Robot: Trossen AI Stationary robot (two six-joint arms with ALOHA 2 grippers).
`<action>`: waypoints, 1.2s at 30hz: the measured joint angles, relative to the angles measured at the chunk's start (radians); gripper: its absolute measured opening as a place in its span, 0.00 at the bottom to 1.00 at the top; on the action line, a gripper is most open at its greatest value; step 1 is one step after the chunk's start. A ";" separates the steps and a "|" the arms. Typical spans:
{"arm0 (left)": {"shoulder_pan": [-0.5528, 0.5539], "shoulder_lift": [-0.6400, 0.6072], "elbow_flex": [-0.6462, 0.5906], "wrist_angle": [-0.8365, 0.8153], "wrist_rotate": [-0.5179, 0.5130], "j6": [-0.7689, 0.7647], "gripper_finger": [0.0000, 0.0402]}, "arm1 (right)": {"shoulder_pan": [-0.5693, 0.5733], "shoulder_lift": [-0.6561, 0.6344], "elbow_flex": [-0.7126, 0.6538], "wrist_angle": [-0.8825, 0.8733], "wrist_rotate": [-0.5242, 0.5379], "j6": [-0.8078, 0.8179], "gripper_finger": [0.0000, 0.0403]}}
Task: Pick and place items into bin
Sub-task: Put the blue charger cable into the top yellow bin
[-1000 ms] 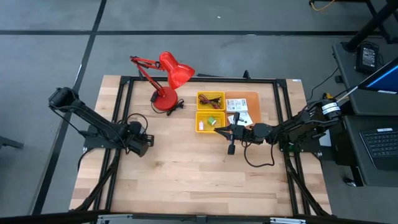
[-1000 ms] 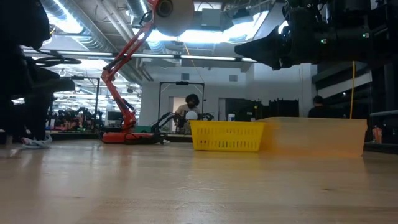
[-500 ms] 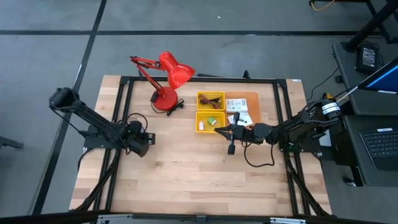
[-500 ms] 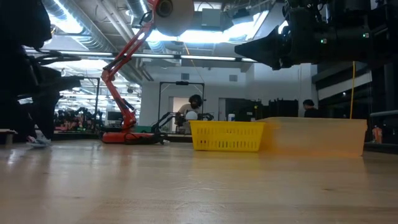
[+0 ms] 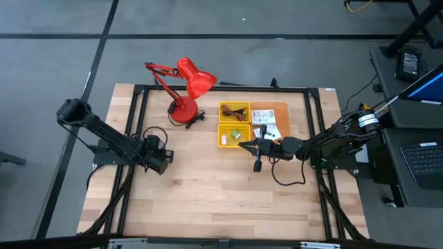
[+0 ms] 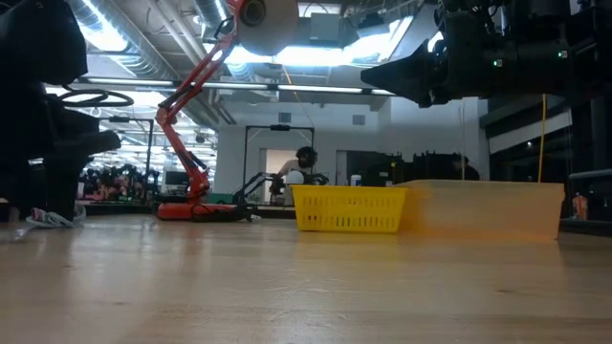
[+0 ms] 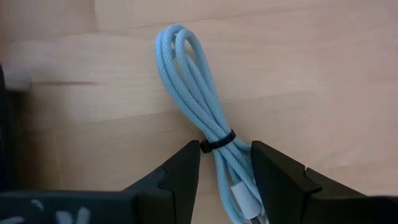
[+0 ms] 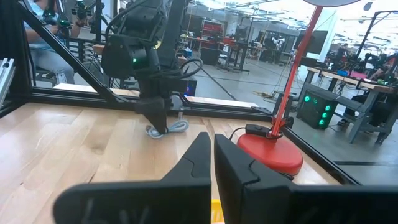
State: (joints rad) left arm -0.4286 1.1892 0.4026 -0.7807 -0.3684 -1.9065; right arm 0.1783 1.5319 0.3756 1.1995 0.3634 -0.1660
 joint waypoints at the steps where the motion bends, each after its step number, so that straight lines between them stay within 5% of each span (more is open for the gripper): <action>1: -0.002 -0.002 -0.001 0.001 0.000 0.019 0.36 | 0.000 0.000 0.000 0.000 0.000 0.000 0.01; 17: -0.003 -0.022 -0.001 0.025 -0.031 0.202 0.06 | 0.000 0.000 0.000 0.000 0.000 -0.003 0.01; 28: -0.003 -0.058 0.041 0.030 -0.101 0.335 0.04 | 0.000 0.000 0.000 -0.001 0.000 -0.003 0.01; 36: -0.003 -0.058 0.046 0.294 -0.231 0.613 0.04 | 0.000 0.000 0.000 -0.009 0.000 -0.003 0.01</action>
State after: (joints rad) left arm -0.4313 1.1309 0.4487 -0.4866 -0.5991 -1.2934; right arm 0.1783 1.5321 0.3752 1.1904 0.3637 -0.1689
